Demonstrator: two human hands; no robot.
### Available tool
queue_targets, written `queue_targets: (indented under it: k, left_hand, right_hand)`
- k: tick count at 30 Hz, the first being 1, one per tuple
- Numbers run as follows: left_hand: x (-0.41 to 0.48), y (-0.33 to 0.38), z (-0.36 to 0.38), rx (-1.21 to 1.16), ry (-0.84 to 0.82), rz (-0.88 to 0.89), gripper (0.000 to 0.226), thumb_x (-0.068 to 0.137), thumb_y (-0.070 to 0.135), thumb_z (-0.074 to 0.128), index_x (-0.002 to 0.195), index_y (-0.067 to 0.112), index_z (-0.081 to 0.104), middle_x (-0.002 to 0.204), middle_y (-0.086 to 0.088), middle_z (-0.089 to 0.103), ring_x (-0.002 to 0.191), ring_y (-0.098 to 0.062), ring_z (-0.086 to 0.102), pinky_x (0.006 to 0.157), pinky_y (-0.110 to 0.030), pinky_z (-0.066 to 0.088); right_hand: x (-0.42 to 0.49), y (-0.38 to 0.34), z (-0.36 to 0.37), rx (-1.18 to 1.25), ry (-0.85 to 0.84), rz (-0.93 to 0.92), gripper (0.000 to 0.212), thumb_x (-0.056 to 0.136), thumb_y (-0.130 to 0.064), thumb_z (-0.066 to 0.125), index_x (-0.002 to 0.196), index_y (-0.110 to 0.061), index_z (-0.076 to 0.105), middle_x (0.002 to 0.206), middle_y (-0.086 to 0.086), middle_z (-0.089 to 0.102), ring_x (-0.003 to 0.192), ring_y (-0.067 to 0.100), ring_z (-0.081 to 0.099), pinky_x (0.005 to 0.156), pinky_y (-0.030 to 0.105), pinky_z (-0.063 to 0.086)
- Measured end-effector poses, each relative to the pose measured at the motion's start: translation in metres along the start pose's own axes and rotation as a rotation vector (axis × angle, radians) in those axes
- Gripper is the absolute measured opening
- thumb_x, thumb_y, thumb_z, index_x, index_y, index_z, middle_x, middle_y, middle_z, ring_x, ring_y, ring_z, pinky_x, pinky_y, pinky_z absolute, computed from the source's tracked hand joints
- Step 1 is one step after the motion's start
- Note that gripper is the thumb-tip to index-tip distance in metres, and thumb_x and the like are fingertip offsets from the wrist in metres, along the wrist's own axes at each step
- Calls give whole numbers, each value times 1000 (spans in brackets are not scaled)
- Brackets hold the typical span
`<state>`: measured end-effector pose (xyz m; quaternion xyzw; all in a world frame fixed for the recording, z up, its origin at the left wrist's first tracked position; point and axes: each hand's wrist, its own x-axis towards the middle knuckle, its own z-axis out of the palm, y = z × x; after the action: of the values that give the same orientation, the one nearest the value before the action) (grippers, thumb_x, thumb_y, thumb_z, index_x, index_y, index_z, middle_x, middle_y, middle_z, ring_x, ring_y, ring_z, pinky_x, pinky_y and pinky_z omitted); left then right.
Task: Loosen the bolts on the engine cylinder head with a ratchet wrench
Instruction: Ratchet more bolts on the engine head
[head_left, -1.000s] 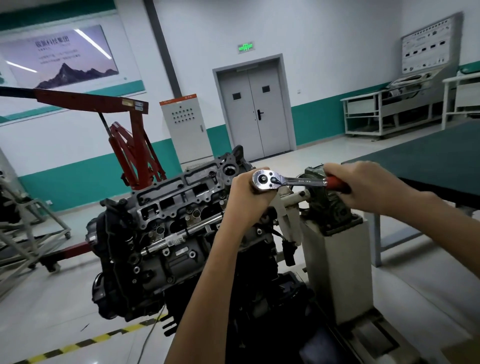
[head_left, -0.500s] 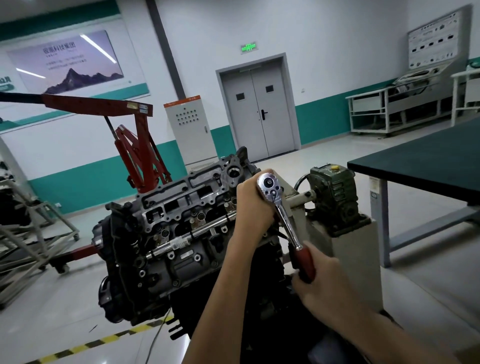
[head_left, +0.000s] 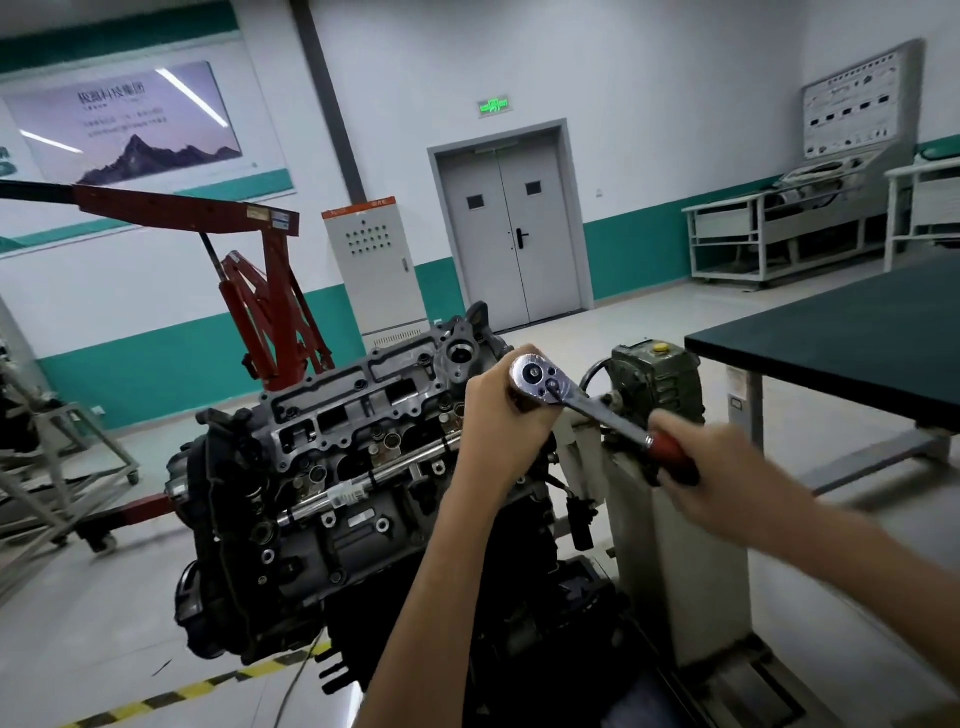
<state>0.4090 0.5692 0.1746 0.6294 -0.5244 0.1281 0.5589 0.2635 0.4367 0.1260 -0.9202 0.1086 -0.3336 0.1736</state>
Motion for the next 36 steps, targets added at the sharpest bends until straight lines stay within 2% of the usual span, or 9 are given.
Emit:
queue_targets:
  k: [4, 8, 13, 16, 22, 24, 28, 31, 36]
  left_hand:
    - [-4, 0, 22, -53, 175, 51, 31, 74, -6, 59, 64, 19, 42, 55, 15, 41, 53, -2, 35, 51, -14, 29]
    - [-2, -2, 21, -122, 167, 18, 36, 79, -13, 55, 62, 14, 39, 56, 10, 33, 54, -1, 27, 50, -16, 25]
    - [3, -1, 9, 19, 52, -42, 21, 73, -14, 53, 60, -2, 40, 54, -10, 38, 54, -8, 28, 52, -27, 28]
    - [5, 3, 6, 65, 0, -57, 20, 75, -11, 58, 61, -8, 45, 59, -25, 46, 54, -11, 31, 52, -27, 29]
    - [11, 6, -10, 96, -177, -89, 10, 80, -2, 69, 73, 3, 64, 62, -9, 57, 54, -7, 42, 52, -17, 36]
    - [7, 4, -7, 86, -131, -63, 11, 78, -5, 68, 72, 3, 62, 65, -15, 59, 55, -8, 42, 53, -20, 36]
    - [-1, -2, 9, 57, 113, 38, 31, 74, -10, 61, 67, 18, 51, 57, 4, 51, 55, -5, 42, 51, -13, 32]
    - [-1, -5, 19, 22, 224, 50, 29, 76, -11, 62, 71, 15, 51, 58, 10, 47, 53, -3, 40, 51, -13, 31]
    - [3, -7, 8, 18, 105, -33, 32, 78, -11, 58, 62, 13, 43, 56, 4, 43, 54, -6, 33, 51, -24, 31]
  right_hand:
    - [-42, -56, 62, 399, 164, 227, 29, 71, 0, 64, 75, -22, 47, 50, -7, 48, 46, 4, 52, 43, 9, 36]
    - [-46, -94, 92, 613, 204, 298, 27, 70, -2, 60, 69, -24, 46, 52, -5, 49, 43, 5, 48, 40, 5, 30]
    - [-35, -31, 44, 257, 26, 139, 30, 73, -2, 65, 97, -17, 57, 62, -2, 56, 51, 11, 55, 51, 15, 45]
    - [-4, 6, -7, -92, -22, -60, 33, 71, -3, 69, 101, -12, 57, 63, -13, 49, 50, 0, 49, 46, 5, 33]
    - [49, 23, -48, -361, 8, -210, 29, 69, -2, 67, 94, -9, 55, 66, 5, 59, 54, 21, 49, 55, 25, 34]
    - [37, 21, -35, -262, 4, -164, 28, 69, -1, 67, 93, -10, 55, 63, 1, 54, 53, 20, 53, 54, 22, 34]
    - [-9, -7, 11, 26, 28, 61, 28, 76, -8, 65, 101, -16, 55, 65, -5, 51, 53, 5, 49, 53, 16, 39]
    - [-36, -51, 51, 300, 117, 162, 21, 72, -5, 63, 86, -19, 55, 52, -9, 51, 47, 6, 52, 47, 5, 36]
    - [-40, -75, 67, 477, 127, 207, 29, 70, 0, 63, 76, -25, 50, 50, -8, 53, 46, 3, 53, 44, 8, 39]
